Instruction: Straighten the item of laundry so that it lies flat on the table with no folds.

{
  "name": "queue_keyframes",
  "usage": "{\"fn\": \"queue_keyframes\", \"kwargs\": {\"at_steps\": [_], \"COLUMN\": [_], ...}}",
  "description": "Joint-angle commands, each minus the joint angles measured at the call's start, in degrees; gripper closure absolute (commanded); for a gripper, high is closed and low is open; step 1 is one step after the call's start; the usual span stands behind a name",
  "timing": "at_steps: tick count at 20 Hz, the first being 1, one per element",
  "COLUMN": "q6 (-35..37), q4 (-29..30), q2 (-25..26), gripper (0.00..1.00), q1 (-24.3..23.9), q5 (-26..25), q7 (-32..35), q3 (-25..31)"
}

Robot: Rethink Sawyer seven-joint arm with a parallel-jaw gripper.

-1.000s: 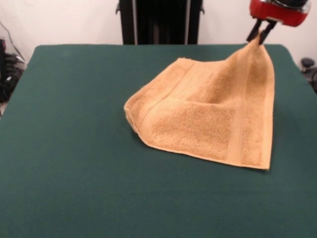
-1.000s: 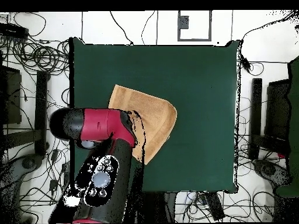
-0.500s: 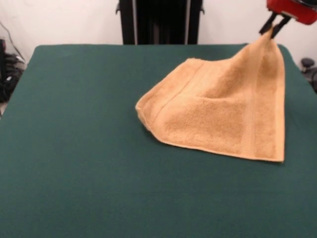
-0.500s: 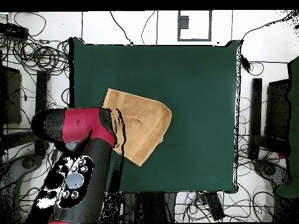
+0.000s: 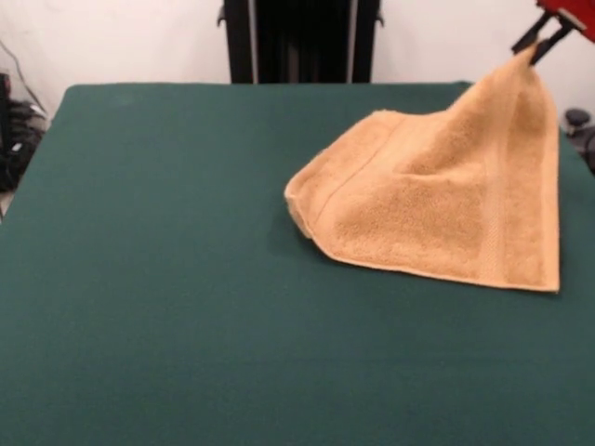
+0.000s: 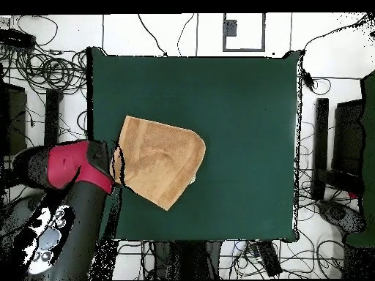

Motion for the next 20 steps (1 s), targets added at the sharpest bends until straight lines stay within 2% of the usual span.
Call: {"fn": "queue_keyframes", "kwargs": {"at_steps": [1,13,20], "q6": [-0.1,-7.0,-7.5], "q4": [0.1,2.1,0.2], "q2": [4.2,8.9,12.4], "gripper": [1.00,1.00,1.00], "q1": [3.9,8.8,10.6], "q5": [1.4,1.1,1.5], "q7": [24.0,36.8,42.2], "q3": [-1.8,-9.1,-12.8]}}
